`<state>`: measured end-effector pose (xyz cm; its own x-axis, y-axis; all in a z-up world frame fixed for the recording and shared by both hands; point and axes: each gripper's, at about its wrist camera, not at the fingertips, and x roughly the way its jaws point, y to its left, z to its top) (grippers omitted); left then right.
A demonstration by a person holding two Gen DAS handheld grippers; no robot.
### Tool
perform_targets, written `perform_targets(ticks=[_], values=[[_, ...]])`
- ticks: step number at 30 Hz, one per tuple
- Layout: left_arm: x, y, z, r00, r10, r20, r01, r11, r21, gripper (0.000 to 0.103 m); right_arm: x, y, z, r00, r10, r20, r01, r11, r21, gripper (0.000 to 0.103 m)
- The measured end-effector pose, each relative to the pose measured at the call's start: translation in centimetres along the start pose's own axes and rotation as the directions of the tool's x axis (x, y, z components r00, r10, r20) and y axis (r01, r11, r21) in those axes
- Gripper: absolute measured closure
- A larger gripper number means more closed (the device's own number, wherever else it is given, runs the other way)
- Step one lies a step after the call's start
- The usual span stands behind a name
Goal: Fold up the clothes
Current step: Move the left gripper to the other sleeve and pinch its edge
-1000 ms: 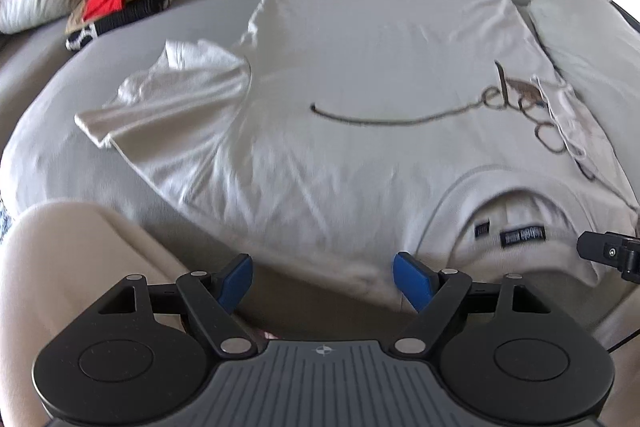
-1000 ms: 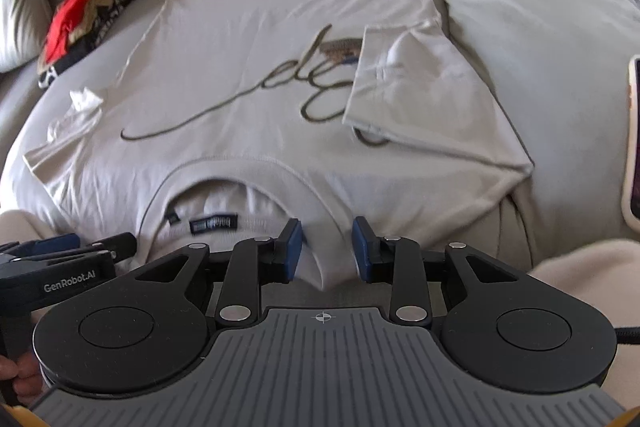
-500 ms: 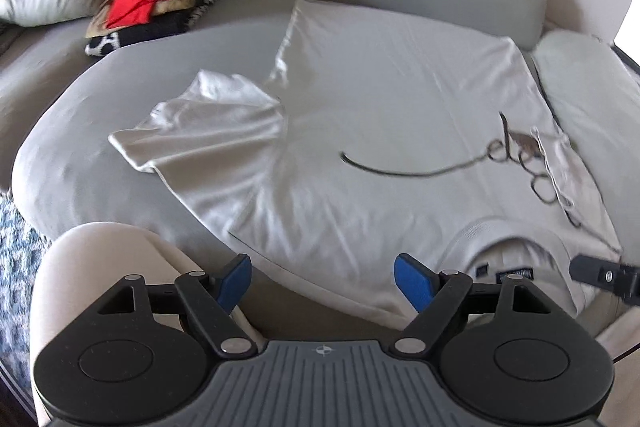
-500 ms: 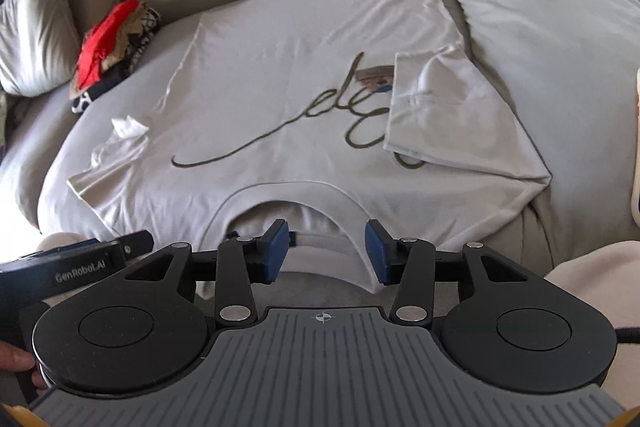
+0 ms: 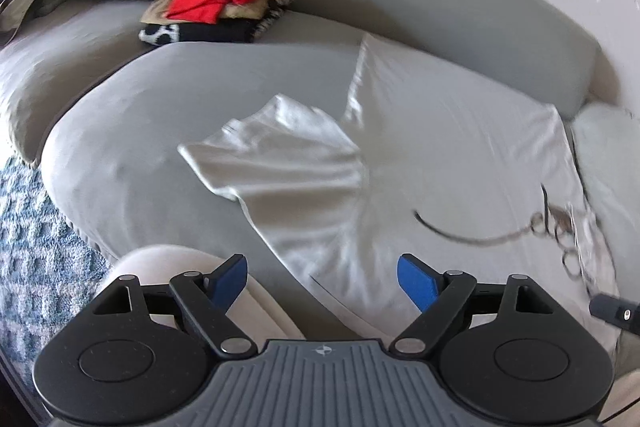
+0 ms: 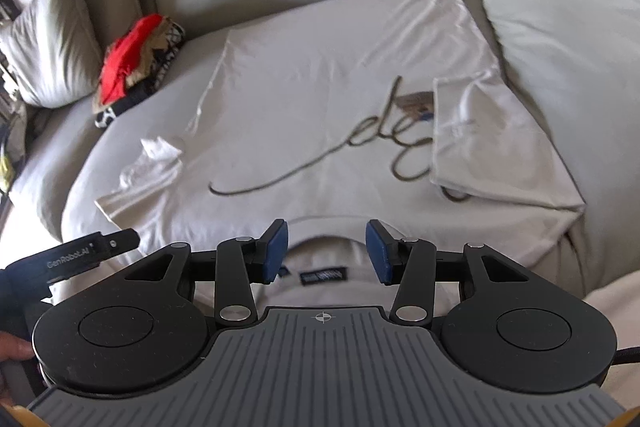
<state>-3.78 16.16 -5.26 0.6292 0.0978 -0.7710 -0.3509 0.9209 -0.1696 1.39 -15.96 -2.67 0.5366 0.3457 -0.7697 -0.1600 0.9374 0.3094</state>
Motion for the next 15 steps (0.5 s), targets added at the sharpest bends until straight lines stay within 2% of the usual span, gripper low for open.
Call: perform_targets(ticks=[3,6,9,11,13,15], values=[[-0.3,3.8,1.3,0.999,-0.035,0.03,0.039,0.989,-0.146,0.019,0.2,0.2,0.1,1.0,0.018,0.006,-0.018,1.0,0.014,0.052],[-0.2,8.4,2.2,0.997,-0.012,0.075,0.037,0.942,-0.334,0.026,0.5,0.3,0.0,0.999,0.033,0.008,-0.033,0.999,0.027,0.052],[0.8,12.3,2.5,0.996,-0.014,0.085,0.053,0.879,-0.475,0.032,0.9,0.2,-0.1,0.999,0.04,0.003,-0.04,0.998,0.05,0.052],[2.1,14.4,2.6,0.992,-0.09,0.09,0.125,0.822,-0.556,0.036,1.1,0.2,-0.1,0.999,0.037,-0.002,-0.037,0.998,0.052,0.052],[3.6,15.6,2.7,0.98,-0.176,0.097,0.198,0.766,-0.612,0.042,1.2,0.4,-0.1,0.999,0.032,-0.005,-0.032,0.998,0.049,0.052],[5.2,16.3,2.9,0.97,-0.227,0.093,0.232,0.727,-0.646,0.044,1.2,0.5,-0.1,0.999,0.032,-0.01,-0.032,0.999,0.044,0.052]])
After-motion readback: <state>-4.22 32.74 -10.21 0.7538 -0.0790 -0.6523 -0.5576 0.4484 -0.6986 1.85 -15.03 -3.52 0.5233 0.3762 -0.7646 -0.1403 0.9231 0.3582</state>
